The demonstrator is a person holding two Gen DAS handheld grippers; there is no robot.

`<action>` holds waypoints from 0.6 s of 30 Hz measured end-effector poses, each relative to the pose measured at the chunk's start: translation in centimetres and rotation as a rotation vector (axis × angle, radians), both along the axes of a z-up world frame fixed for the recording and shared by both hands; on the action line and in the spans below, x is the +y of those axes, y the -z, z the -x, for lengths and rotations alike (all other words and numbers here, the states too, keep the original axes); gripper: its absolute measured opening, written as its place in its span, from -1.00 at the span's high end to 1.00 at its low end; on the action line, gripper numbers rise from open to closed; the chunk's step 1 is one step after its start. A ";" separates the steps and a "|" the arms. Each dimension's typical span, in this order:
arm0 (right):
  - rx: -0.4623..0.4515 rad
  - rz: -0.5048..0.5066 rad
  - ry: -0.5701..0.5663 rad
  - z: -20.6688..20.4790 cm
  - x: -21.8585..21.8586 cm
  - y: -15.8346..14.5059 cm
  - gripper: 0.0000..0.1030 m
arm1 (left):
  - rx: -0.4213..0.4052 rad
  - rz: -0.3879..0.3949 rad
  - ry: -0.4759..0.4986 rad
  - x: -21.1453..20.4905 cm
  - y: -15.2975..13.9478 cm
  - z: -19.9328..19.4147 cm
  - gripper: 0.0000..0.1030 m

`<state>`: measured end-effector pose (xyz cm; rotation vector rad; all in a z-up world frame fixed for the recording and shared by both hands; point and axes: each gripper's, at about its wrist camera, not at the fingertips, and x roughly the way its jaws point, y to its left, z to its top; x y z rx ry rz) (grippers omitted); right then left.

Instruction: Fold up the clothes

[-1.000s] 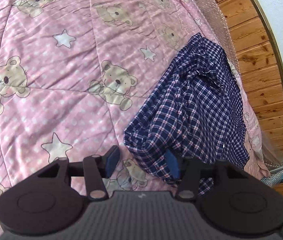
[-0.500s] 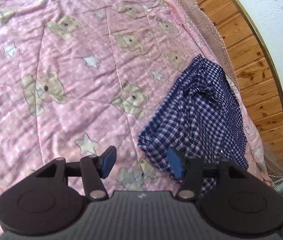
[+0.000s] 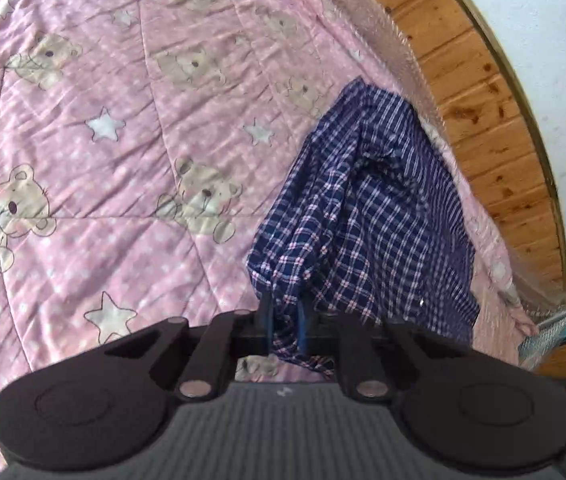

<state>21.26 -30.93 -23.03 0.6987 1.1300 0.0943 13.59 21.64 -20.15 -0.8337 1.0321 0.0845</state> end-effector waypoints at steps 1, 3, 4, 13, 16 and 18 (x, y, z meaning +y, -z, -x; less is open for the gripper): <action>-0.015 0.032 -0.004 0.1 0.0 -0.5 1.00 | 0.026 -0.006 0.010 -0.1 0.7 0.0 0.72; -0.046 0.096 -0.013 0.2 0.1 -1.4 1.00 | 0.015 -0.029 0.010 0.2 0.0 0.4 0.62; -0.066 0.131 -0.019 0.3 0.1 -2.0 0.98 | 0.003 -0.049 0.009 0.4 -0.7 0.7 0.52; -0.480 0.171 -0.451 -6.9 8.5 -11.9 -0.04 | -0.137 -0.328 0.136 1.0 -6.9 -4.6 0.08; -0.481 0.133 -0.681 -10.5 15.2 -11.4 -0.09 | -0.144 -0.416 0.258 -0.5 -6.2 -10.5 0.08; -0.502 0.155 -0.824 -12.7 20.1 -10.7 -0.13 | -0.137 -0.451 0.344 -1.7 -5.3 -13.8 0.08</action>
